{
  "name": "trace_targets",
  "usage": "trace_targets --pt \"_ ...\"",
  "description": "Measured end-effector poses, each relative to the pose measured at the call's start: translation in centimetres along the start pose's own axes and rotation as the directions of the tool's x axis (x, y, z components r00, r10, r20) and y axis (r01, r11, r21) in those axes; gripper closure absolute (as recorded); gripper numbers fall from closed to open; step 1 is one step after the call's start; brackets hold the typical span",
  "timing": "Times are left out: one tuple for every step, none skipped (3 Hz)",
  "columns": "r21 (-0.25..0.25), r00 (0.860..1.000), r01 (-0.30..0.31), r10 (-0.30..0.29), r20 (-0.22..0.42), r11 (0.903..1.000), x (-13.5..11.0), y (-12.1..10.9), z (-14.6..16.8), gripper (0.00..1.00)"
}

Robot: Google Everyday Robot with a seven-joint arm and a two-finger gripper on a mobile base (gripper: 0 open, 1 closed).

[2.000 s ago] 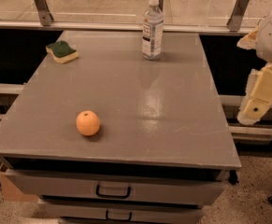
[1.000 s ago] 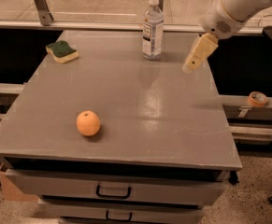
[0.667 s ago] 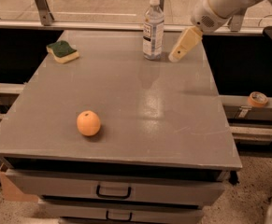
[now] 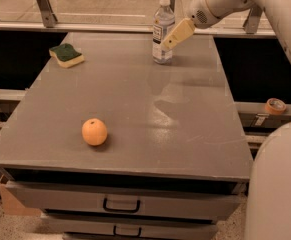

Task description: Pick blue plastic bottle

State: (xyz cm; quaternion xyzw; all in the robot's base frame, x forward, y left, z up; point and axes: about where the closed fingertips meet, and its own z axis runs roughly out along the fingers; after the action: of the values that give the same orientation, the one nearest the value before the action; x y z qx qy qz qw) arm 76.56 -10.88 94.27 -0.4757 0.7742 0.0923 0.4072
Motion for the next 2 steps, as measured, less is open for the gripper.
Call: trace_targets --pt "-0.022 0.995 -0.047 0.049 0.082 0.9987 -1.3 -0.4 2.4 0.0" --pt "-0.067 0.983 -0.112 0.12 0.137 0.9914 -1.5 -0.8 4.2 0.0"
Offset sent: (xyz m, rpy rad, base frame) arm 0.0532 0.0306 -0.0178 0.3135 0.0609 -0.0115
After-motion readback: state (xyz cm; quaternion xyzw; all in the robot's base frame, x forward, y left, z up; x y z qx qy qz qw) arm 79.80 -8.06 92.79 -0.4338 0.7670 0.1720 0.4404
